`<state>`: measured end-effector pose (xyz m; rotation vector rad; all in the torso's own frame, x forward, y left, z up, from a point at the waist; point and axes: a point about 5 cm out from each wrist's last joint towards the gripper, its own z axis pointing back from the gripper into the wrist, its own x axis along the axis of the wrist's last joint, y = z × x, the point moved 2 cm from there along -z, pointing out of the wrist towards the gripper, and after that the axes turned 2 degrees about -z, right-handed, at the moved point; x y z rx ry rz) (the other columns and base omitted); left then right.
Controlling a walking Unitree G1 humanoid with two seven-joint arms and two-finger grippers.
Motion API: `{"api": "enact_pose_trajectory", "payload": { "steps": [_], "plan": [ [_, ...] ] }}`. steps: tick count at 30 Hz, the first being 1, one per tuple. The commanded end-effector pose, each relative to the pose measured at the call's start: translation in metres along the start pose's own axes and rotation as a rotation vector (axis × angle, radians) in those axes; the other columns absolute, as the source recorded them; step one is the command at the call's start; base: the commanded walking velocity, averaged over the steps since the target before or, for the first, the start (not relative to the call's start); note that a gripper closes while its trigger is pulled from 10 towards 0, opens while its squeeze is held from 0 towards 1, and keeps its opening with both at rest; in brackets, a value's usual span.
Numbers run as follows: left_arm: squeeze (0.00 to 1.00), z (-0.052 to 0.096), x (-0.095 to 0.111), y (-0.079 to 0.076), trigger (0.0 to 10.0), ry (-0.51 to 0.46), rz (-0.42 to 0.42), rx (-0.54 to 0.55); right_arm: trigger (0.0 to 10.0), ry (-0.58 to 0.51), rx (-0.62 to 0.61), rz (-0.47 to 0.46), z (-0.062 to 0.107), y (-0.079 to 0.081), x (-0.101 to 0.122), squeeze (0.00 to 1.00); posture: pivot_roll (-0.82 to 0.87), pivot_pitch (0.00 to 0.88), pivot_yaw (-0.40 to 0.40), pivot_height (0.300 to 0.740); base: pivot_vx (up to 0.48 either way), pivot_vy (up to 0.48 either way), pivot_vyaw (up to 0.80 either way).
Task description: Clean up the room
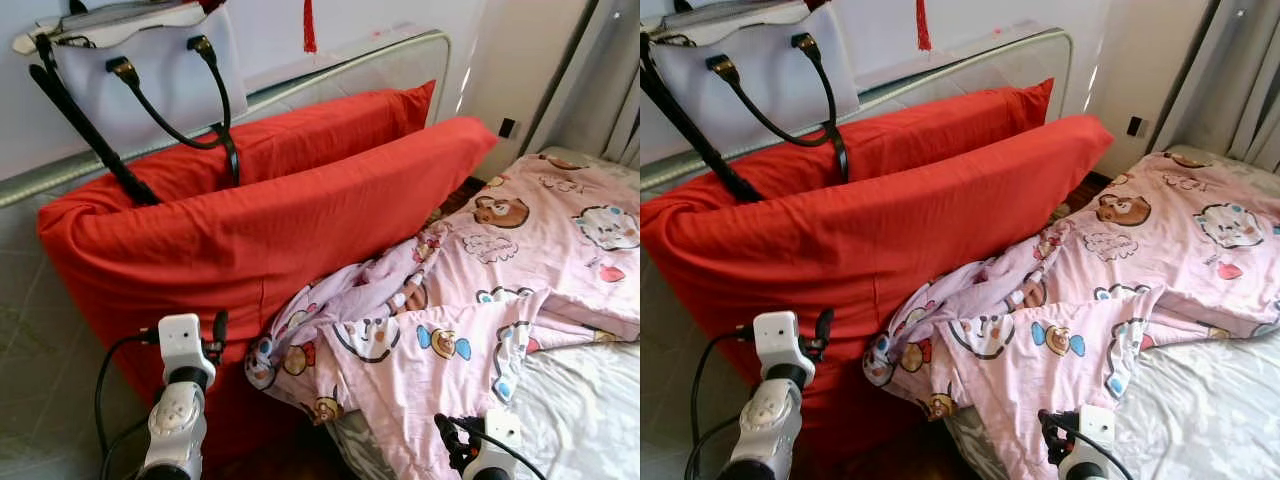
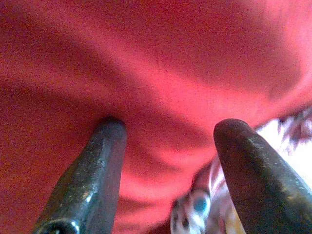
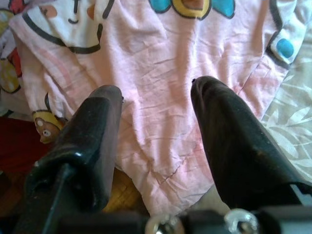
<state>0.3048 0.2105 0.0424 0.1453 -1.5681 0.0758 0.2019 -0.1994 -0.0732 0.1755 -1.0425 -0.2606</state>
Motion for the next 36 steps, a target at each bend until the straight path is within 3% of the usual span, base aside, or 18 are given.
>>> {"api": "enact_pose_trajectory", "payload": {
  "steps": [1,3,5,15,20,25,29,36],
  "plan": [
    [0.0,0.0,0.009,0.002,10.0,-0.043,-0.009,-0.007,10.0,-0.027,0.01,-0.005,0.004,0.001,-0.002,0.0,-0.1,0.016,-0.003,0.74,0.0,0.0,0.0],
    [0.0,0.002,0.011,0.003,10.0,-0.054,-0.021,-0.007,10.0,-0.252,0.086,0.046,-0.033,0.032,0.072,0.0,-0.09,0.02,-0.008,0.74,0.0,0.0,0.0],
    [0.0,0.01,0.012,0.007,10.0,-0.069,-0.027,0.007,10.0,-0.41,0.132,0.074,-0.046,0.057,0.125,0.0,-0.08,0.03,-0.018,0.74,0.0,0.0,0.0],
    [0.0,0.041,0.007,0.007,10.0,-0.05,-0.022,0.029,10.0,-0.492,0.201,0.163,-0.035,0.07,0.132,0.0,-0.05,0.053,-0.045,0.74,0.0,0.0,0.0],
    [0.0,0.057,0.01,0.005,10.0,-0.044,-0.031,0.027,10.0,-0.53,0.168,0.122,-0.021,0.065,0.131,0.0,-0.04,0.065,-0.036,0.74,0.0,0.0,0.0],
    [0.0,0.052,0.015,0.001,10.0,-0.035,-0.035,-0.008,10.0,-0.501,0.124,0.099,-0.014,0.058,0.117,0.0,-0.07,0.078,-0.021,0.74,0.0,0.0,0.0],
    [0.0,0.044,0.022,-0.005,10.0,-0.043,-0.028,-0.031,10.0,-0.495,0.103,0.096,-0.013,0.053,0.12,0.0,-0.09,0.109,-0.021,0.74,0.0,0.0,0.0],
    [0.0,0.044,0.022,-0.008,10.0,-0.015,-0.002,-0.029,10.0,-0.468,0.081,0.085,-0.01,0.047,0.121,0.0,-0.09,0.136,-0.03,0.74,0.0,0.0,0.0]
  ]
}}
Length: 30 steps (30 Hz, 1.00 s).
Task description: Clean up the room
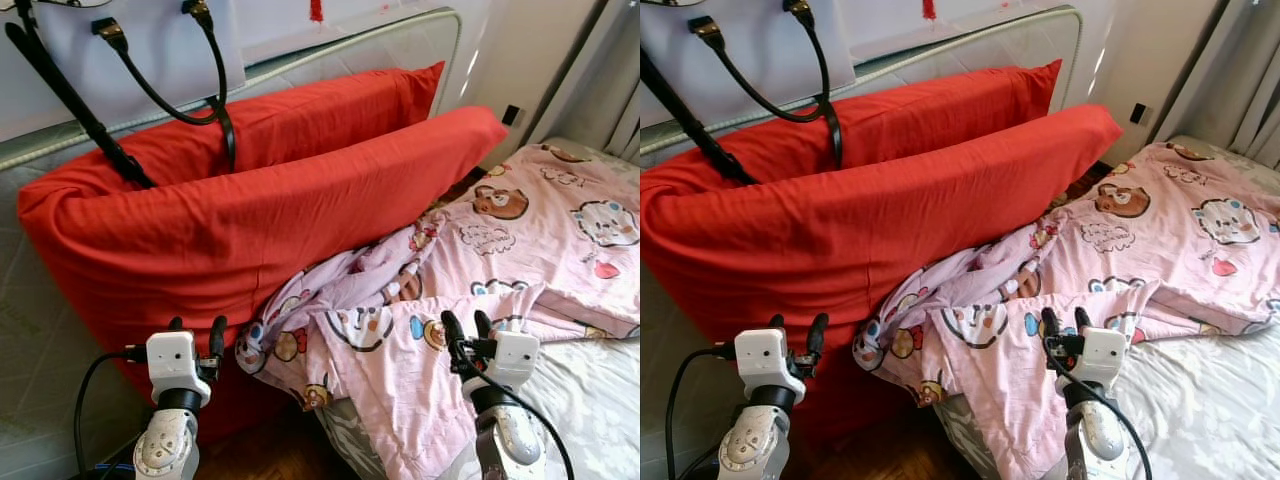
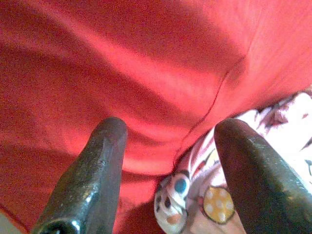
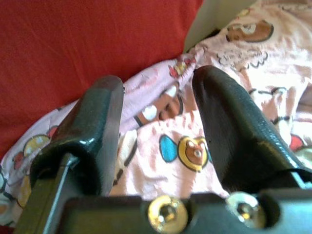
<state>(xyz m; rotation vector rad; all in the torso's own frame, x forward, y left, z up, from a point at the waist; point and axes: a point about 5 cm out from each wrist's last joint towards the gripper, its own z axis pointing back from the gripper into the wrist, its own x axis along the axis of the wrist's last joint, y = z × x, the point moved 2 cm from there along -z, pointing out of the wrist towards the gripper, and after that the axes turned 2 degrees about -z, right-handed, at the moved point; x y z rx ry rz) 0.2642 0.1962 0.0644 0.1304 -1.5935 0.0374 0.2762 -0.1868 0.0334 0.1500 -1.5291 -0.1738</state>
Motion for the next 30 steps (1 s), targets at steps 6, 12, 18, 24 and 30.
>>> {"api": "enact_pose_trajectory", "payload": {
  "steps": [6,12,18,24,30],
  "plan": [
    [0.0,0.0066,-0.0031,0.001,10.0,0.033,0.012,0.009,10.0,0.034,-0.015,-0.012,0.0007,-0.0006,-0.0011,0.0,-0.08,0.144,-0.035,0.74,0.0,0.257,0.0],
    [0.0,0.0074,-0.0029,0.0027,10.0,0.041,0.006,0.014,10.0,0.039,-0.017,-0.018,-0.0005,0.0013,-0.0004,0.0,-0.08,0.15,-0.034,0.74,0.0,0.48,0.0],
    [0.0,0.0074,-0.0017,0.0011,10.0,0.042,-0.003,0.004,10.0,0.051,-0.03,-0.024,-0.0006,-0.0003,-0.0007,0.0,-0.08,0.156,-0.029,0.74,0.0,0.04,0.0],
    [0.0,0.0069,-0.0007,-0.0003,10.0,0.045,-0.004,-0.001,10.0,0.057,-0.043,-0.029,-0.0025,-0.0019,0.0,0.0,-0.08,0.159,-0.026,0.74,0.0,0.0,0.0],
    [0.0,0.0075,-0.0012,-0.0012,10.0,0.058,0.004,0.002,10.0,0.063,-0.052,-0.034,-0.0043,-0.0018,0.0011,0.0,-0.08,0.162,-0.025,0.74,0.0,0.0,0.0]
  ]
}}
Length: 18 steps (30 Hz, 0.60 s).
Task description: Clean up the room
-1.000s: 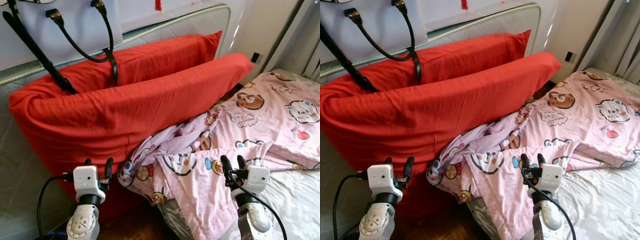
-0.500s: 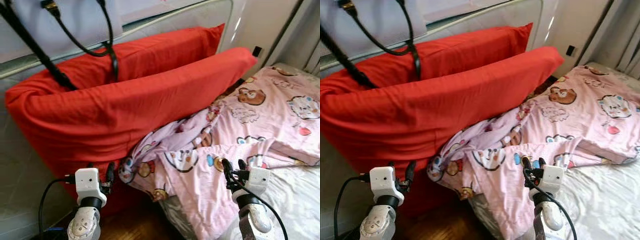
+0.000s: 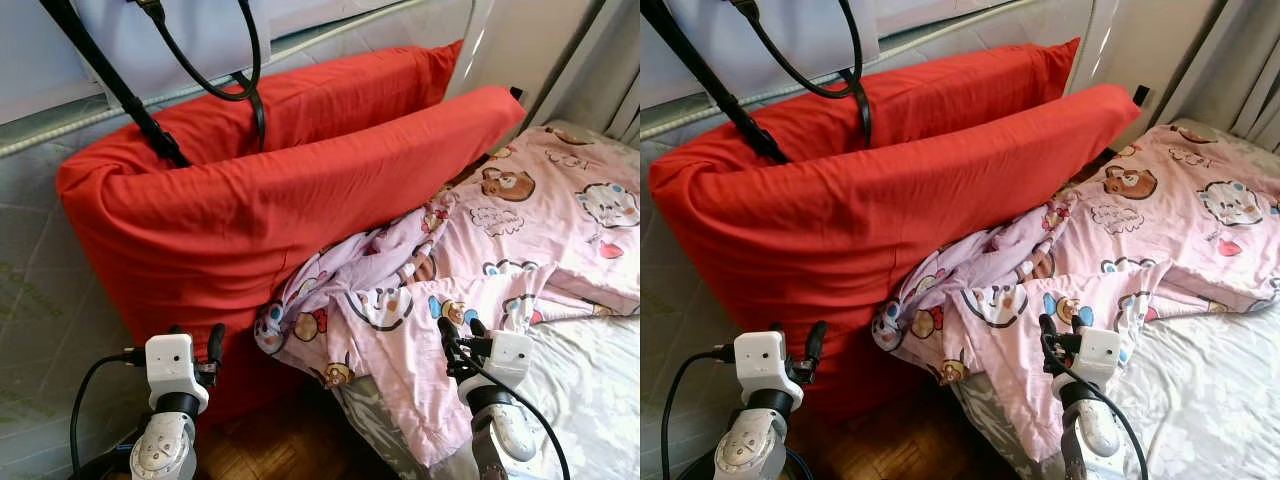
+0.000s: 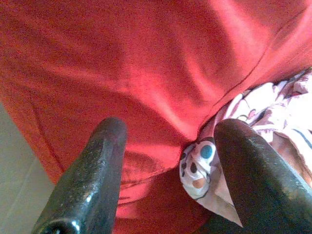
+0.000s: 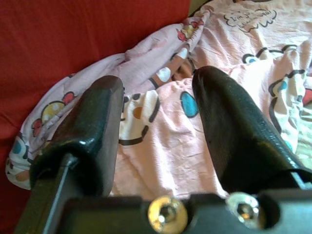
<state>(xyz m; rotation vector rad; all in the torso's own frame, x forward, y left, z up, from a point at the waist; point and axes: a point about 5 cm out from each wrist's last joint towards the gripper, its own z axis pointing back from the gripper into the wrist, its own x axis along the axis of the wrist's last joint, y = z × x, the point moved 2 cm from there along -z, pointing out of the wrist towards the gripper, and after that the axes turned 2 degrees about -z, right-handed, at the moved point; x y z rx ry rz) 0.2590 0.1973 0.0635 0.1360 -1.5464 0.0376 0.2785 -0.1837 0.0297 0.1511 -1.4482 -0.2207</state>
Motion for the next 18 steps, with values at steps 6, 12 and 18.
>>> {"api": "enact_pose_trajectory", "payload": {
  "steps": [6,12,18],
  "plan": [
    [0.0,0.0023,-0.0013,-0.0035,10.0,0.022,0.01,-0.004,10.0,-0.007,-0.018,-0.005,-0.0009,-0.0033,0.0049,0.0,-0.08,0.164,-0.024,0.74,0.0,0.369,0.0],
    [0.0,0.0031,-0.0006,-0.0037,10.0,0.019,0.008,-0.005,10.0,0.0,-0.023,-0.008,-0.0007,-0.0043,0.0035,0.0,-0.08,0.164,-0.025,0.74,0.0,0.4,0.0],
    [0.0,0.0036,-0.0004,-0.004,10.0,0.021,0.005,-0.007,10.0,0.001,-0.025,-0.013,-0.0013,-0.0042,0.0039,0.0,-0.08,0.166,-0.025,0.74,0.0,0.0,0.0]
  ]
}}
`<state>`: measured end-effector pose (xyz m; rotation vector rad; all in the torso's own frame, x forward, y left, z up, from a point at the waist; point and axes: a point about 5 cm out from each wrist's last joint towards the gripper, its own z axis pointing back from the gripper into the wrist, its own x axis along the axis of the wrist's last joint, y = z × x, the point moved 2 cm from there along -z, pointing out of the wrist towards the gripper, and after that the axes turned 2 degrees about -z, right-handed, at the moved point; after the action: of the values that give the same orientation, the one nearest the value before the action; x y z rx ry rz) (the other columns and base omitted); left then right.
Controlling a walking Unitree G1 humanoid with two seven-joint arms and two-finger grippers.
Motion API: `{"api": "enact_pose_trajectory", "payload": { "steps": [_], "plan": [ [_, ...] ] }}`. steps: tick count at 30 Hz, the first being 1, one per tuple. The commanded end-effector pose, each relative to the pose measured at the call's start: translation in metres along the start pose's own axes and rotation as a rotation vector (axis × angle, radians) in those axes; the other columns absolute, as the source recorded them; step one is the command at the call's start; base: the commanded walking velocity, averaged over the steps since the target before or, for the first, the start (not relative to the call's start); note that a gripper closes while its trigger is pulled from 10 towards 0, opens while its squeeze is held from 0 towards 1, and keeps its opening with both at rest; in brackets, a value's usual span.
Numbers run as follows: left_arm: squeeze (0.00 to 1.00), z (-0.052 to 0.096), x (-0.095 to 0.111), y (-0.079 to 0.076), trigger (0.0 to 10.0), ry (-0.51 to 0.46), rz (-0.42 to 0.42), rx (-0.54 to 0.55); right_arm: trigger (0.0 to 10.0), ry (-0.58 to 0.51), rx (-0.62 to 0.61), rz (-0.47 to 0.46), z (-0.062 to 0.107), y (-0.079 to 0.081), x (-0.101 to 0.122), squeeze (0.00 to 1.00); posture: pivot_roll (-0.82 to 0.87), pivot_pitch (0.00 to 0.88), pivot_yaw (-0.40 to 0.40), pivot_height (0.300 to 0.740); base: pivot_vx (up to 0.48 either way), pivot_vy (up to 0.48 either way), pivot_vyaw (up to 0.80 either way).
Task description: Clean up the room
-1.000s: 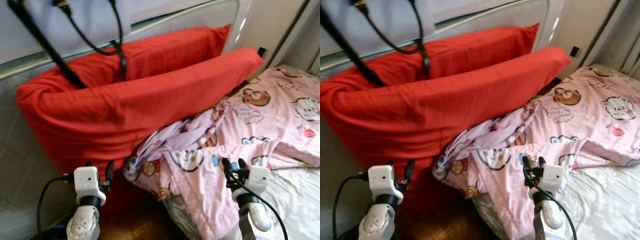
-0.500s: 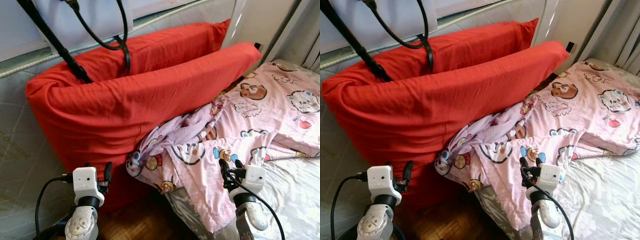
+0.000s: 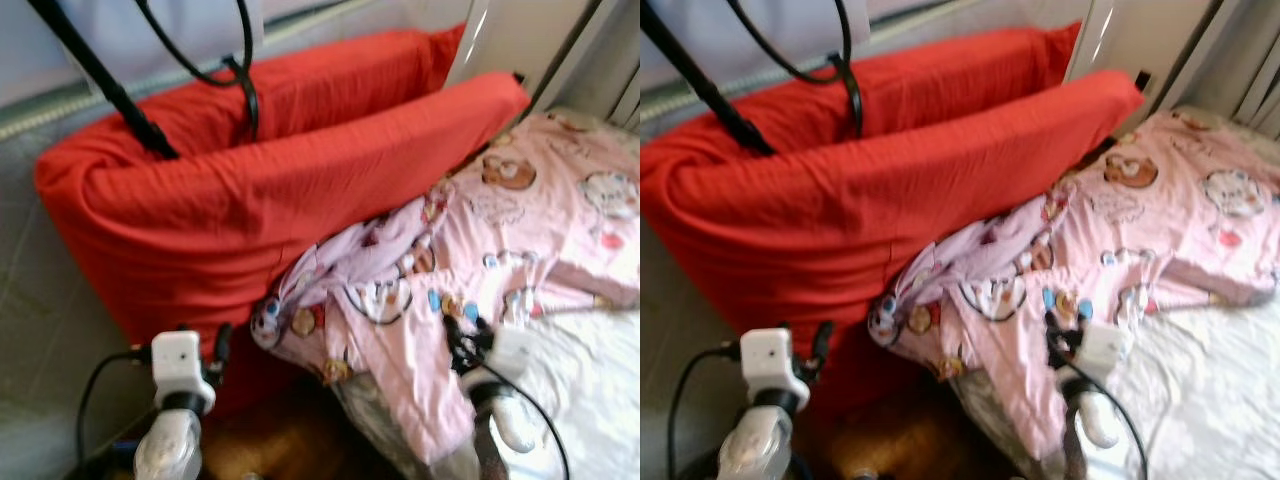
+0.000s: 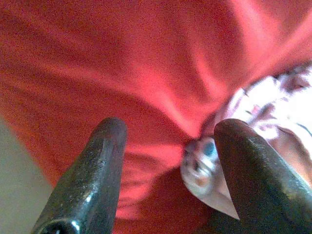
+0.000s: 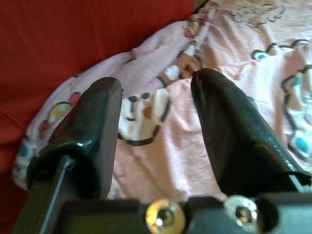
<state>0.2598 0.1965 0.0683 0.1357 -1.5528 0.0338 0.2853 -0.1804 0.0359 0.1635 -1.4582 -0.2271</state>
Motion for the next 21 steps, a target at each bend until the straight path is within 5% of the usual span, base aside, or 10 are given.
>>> {"api": "enact_pose_trajectory", "payload": {
  "steps": [1,7,21],
  "plan": [
    [0.0,0.0043,-0.0056,-0.0035,10.0,0.031,0.016,-0.002,10.0,0.012,-0.032,-0.003,0.0046,-0.0093,-0.002,0.0,-0.08,0.166,-0.025,0.74,0.0,0.0,0.0],
    [0.0,0.0045,-0.0057,-0.0035,10.0,0.033,0.015,-0.003,10.0,0.015,-0.031,-0.004,0.0046,-0.009,-0.0024,0.0,-0.08,0.167,-0.025,0.74,0.0,0.417,0.0],
    [0.0,0.0032,-0.0046,-0.0109,10.0,0.032,0.011,-0.027,10.0,0.014,-0.031,-0.006,0.0038,-0.0084,-0.0009,0.0,-0.08,0.166,-0.022,0.74,0.0,0.0,0.0]
  ]
}}
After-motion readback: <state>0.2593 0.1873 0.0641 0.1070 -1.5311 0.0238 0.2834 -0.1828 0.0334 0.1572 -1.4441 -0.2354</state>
